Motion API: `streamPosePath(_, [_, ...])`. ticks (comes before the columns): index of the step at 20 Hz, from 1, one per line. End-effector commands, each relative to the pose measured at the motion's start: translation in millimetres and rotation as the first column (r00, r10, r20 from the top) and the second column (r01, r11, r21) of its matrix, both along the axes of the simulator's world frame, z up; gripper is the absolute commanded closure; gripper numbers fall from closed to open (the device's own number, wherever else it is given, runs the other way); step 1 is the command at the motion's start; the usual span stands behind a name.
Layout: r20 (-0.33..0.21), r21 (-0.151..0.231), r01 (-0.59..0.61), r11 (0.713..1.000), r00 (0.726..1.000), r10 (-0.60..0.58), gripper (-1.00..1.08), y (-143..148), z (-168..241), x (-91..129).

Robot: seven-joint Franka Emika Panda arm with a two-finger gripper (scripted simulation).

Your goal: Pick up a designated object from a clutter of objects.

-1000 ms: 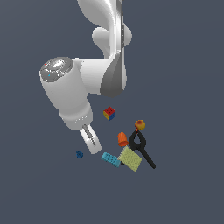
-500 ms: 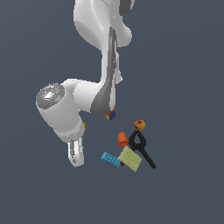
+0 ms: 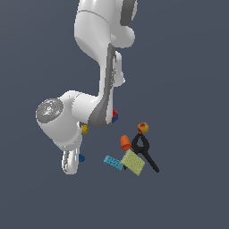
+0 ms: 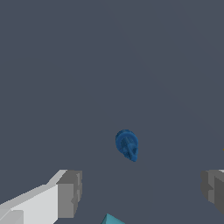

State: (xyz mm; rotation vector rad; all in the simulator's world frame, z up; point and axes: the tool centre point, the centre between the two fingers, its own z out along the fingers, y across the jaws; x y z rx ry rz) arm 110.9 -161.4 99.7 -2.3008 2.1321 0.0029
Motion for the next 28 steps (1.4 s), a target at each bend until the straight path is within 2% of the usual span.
streamPosePath(1, [-0.001,-0.003,0.024,1.000,1.000,-0.024,-0.92,-3.0,-4.5,0.5])
streamPosePath(9, [-0.002,-0.004,0.033,0.999,0.999,-0.033,-0.92,-4.1,-10.3,0.2])
streamPosePath(18, [-0.002,-0.005,0.038,0.999,0.999,-0.038,-0.92,-4.6,-52.3,-1.0])
streamPosePath(23, [-0.002,-0.005,0.038,0.999,0.999,-0.038,-0.92,-4.9,-57.3,0.3])
streamPosePath(24, [-0.002,-0.005,0.038,0.999,0.999,-0.038,1.08,-4.9,-57.3,0.3])
streamPosePath(28, [-0.002,-0.005,0.038,0.999,0.999,-0.038,1.08,-4.9,-57.3,0.3])
